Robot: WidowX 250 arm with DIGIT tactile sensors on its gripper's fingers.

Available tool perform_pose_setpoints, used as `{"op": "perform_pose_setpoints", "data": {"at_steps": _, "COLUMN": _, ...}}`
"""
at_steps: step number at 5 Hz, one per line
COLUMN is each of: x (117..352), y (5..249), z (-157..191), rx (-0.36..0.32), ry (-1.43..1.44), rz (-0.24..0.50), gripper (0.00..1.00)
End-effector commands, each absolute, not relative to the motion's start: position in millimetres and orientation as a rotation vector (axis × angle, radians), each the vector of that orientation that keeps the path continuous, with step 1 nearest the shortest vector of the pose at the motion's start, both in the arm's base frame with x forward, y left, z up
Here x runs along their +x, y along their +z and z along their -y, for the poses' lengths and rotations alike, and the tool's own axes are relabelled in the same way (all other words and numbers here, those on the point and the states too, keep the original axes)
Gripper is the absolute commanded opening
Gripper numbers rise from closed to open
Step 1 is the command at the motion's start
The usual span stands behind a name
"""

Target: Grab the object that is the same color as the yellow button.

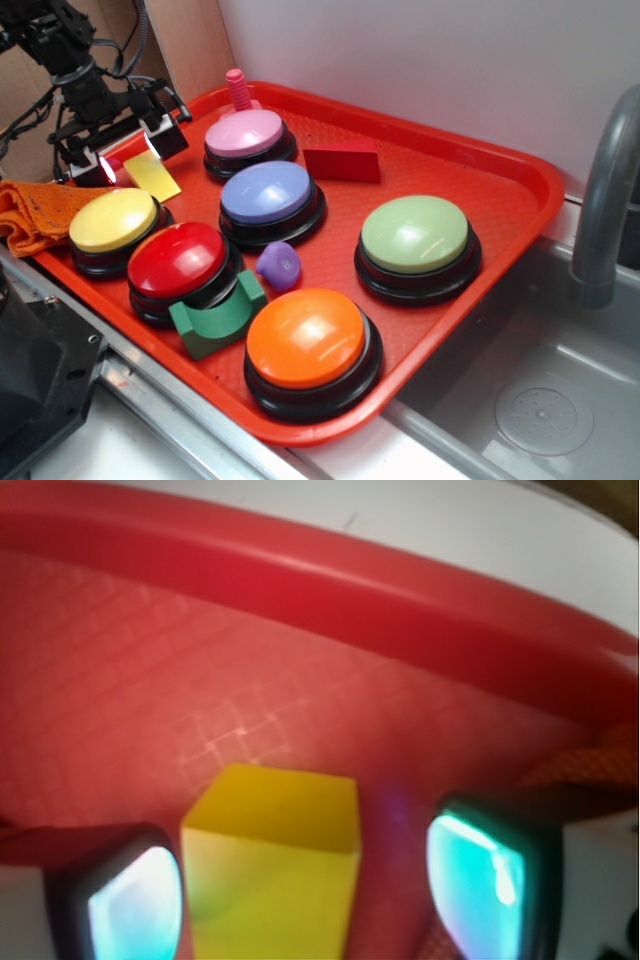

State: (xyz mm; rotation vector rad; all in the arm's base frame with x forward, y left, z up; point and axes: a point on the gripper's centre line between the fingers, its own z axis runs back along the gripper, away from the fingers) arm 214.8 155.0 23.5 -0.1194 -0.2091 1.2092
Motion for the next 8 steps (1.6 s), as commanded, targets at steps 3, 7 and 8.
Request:
{"op": "perform_pose_setpoints", "data": {"at_steps": 3, "x": 222, "y": 21, "z": -154, "rx": 0.031, "ry": 1.283, "rz": 0.234, "gripper": 0.0}}
{"op": "perform_pose_setpoints", "data": {"at_steps": 7, "x": 242, "y": 133, "z": -138, "rx": 0.002, "ry": 0.83, "rz": 0.224, "gripper": 0.0}}
{"op": "perform_pose_setpoints", "data": {"at_steps": 8, "x": 242, "y": 161, "z": -114, "rx": -0.057, "ry": 0.609, "rz": 0.186, "gripper": 0.0}}
